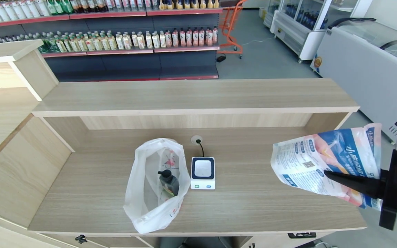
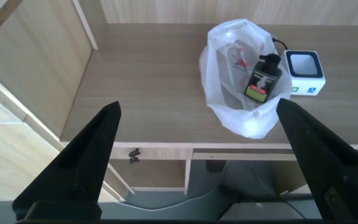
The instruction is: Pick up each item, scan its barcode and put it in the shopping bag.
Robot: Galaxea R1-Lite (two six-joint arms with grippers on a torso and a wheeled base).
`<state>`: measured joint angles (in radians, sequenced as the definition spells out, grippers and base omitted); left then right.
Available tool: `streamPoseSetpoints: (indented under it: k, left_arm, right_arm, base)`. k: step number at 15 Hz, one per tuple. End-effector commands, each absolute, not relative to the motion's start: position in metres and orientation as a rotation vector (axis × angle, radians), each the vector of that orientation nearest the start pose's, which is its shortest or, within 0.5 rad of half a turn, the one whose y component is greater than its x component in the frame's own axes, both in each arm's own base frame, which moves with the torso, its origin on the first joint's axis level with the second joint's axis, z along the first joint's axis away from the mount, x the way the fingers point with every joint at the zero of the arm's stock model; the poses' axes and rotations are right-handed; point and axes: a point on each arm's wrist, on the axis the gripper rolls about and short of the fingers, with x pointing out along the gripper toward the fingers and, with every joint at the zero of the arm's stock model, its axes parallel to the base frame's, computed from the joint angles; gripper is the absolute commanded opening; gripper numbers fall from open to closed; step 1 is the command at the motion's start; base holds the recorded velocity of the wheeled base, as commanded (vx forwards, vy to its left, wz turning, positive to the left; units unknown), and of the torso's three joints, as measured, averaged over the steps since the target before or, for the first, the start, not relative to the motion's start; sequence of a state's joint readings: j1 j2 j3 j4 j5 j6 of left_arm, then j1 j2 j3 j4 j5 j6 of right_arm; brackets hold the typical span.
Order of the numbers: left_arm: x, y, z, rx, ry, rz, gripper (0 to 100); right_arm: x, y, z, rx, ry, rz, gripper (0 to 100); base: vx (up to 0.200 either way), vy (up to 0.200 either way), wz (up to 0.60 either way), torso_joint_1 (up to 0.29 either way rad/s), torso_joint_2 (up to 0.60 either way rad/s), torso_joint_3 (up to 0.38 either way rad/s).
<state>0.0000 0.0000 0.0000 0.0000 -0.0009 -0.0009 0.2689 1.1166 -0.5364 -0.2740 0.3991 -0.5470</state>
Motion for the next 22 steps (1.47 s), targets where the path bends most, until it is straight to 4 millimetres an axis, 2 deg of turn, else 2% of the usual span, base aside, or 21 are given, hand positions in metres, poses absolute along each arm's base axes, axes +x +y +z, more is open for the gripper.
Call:
streamPoseSetpoints:
  k: [1, 6, 8, 10, 13, 17, 19, 22]
  left_arm:
    - [-0.023, 0.0, 0.076, -0.002, 0.002, -0.002, 100]
    - [-0.023, 0.0, 0.076, 0.0, 0.002, -0.002, 100]
    - [-0.023, 0.0, 0.076, 0.0, 0.002, -0.002, 100]
    - [-0.023, 0.0, 0.076, 0.002, 0.002, 0.0, 100]
    - [-0.023, 0.0, 0.076, 0.0, 0.002, 0.0, 100]
    - [-0.023, 0.0, 0.076, 0.0, 0.002, 0.0, 100]
    - [-0.023, 0.0, 0.076, 0.0, 0.002, 0.0, 100]
    - [-0.023, 0.0, 0.076, 0.0, 0.002, 0.0, 100]
  right_arm:
    - [0.152, 0.051, 0.202, -0.488, 0.161, 0.736, 0]
    - [0.179, 0.057, 0.188, -0.48, 0.241, 0.749, 0]
    - [0.199, 0.061, 0.177, -0.485, 0.247, 0.749, 0]
    - [0.213, 0.058, 0.167, -0.481, 0.265, 0.717, 0]
    - [0.25, 0.052, 0.149, -0.544, 0.261, 0.688, 0]
    - [0.294, 0.06, 0.127, -0.54, 0.23, 0.735, 0]
    - [0.3, 0.062, 0.12, -0.523, 0.224, 0.792, 0]
    - [0.317, 0.066, 0.097, -0.505, 0.162, 0.863, 0]
  base:
    - [0.0, 0.2, 0.0, -0.002, -0.01, -0.002]
    - [0.0, 0.2, 0.0, 0.0, 0.0, 0.004]
    - [0.0, 0.0, 0.0, 0.0, 0.0, 0.0]
    - [0.0, 0.0, 0.0, 0.0, 0.0, 0.0]
    - [0.0, 0.0, 0.0, 0.0, 0.0, 0.0]
    - [0.0, 0.0, 0.0, 0.0, 0.0, 0.0]
    - [0.0, 0.0, 0.0, 0.0, 0.0, 0.0]
    - [0.0, 0.0, 0.0, 0.0, 0.0, 0.0]
